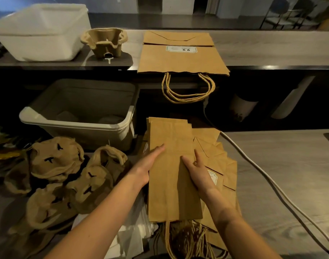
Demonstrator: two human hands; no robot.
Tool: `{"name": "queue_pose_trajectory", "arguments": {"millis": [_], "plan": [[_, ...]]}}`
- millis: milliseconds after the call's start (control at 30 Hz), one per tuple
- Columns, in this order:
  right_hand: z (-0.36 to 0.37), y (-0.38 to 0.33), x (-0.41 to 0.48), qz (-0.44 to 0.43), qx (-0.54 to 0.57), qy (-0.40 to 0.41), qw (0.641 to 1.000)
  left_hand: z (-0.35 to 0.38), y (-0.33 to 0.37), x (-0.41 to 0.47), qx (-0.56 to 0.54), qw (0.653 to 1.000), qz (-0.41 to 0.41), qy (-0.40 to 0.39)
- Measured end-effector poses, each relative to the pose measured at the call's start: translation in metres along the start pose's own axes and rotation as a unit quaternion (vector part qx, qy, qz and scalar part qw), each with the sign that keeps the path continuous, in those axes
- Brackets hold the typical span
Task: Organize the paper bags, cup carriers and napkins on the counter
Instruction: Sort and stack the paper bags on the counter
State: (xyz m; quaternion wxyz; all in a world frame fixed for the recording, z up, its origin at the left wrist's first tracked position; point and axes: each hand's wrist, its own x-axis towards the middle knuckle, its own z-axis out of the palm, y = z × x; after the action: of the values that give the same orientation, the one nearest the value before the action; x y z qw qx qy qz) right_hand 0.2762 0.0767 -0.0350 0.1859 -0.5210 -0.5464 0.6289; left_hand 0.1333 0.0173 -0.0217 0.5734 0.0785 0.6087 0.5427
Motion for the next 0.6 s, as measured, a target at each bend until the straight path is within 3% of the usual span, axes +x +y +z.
{"name": "queue_pose_trajectory", "arguments": {"millis": [67, 233, 433, 533, 600], "plan": [[0.003, -0.002, -0.003, 0.036, 0.059, -0.02, 0.997, -0.001, -0.003, 0.002, 0.0, 0.998, 0.03, 0.049], [0.003, -0.003, 0.0, -0.001, 0.109, -0.025, 0.994, 0.0, -0.007, 0.008, 0.066, 0.985, 0.121, 0.103], [-0.005, -0.001, 0.005, 0.008, 0.153, -0.04, 0.987, 0.004, -0.008, 0.001, 0.082, 0.995, 0.026, 0.056], [-0.018, -0.004, 0.007, 0.012, 0.124, -0.042, 0.991, -0.001, -0.007, 0.0, 0.082, 0.994, 0.059, 0.046], [-0.038, 0.001, 0.011, -0.029, 0.063, 0.019, 0.997, -0.008, -0.001, 0.0, 0.055, 0.994, 0.077, 0.047]]}}
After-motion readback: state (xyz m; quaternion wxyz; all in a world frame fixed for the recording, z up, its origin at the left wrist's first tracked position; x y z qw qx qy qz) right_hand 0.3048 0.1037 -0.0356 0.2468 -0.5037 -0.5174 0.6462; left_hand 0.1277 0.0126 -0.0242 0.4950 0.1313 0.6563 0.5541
